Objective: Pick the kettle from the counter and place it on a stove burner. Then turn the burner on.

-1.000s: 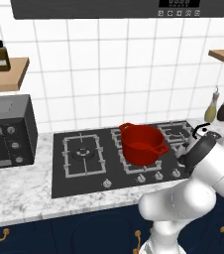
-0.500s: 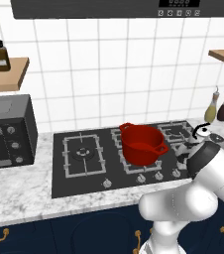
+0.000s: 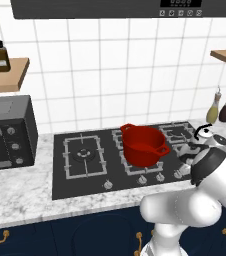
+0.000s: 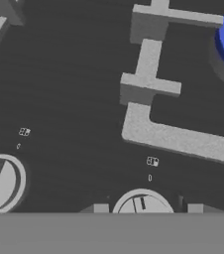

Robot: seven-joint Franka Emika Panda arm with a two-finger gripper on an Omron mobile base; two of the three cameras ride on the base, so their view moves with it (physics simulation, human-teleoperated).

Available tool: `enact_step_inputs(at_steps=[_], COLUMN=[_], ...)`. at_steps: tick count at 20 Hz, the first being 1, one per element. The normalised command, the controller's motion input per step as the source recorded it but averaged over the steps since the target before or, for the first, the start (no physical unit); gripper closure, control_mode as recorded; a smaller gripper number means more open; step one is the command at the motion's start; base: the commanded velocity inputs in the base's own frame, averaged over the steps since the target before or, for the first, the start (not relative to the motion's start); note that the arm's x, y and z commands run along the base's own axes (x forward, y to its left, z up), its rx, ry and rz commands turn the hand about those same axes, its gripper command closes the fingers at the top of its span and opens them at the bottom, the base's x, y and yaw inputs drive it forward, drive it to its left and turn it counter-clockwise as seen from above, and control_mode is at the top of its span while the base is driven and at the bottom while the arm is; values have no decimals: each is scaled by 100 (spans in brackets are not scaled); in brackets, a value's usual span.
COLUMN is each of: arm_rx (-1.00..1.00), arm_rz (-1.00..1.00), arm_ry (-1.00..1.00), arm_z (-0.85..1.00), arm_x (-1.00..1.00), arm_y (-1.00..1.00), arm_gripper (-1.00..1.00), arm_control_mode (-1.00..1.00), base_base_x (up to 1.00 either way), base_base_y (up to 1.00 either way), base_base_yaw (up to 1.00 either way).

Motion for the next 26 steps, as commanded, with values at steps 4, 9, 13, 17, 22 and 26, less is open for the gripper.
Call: enact_step_inputs(at_steps=[4,9,13,17,22,26], arm_rx=[-7,-10,-8,-6,-6,-6], arm_rz=[38,39,24,20,28,29], arm_ry=[5,0,-5,-11,-15,-13], arm_z=[18,10,0,0,0,0], arm_x=[1,0,-9,-10,-18,-19], arm_y=[0,0,0,0,0,1], arm_gripper=[100,100,100,100,100,100], arm_control_mode=[-100,-100,-100,-100,-100,-100], base_base_x=[0,0,0,0,0,0], base_base_y=[0,0,0,0,0,0], base_base_yaw=[0,0,0,0,0,0])
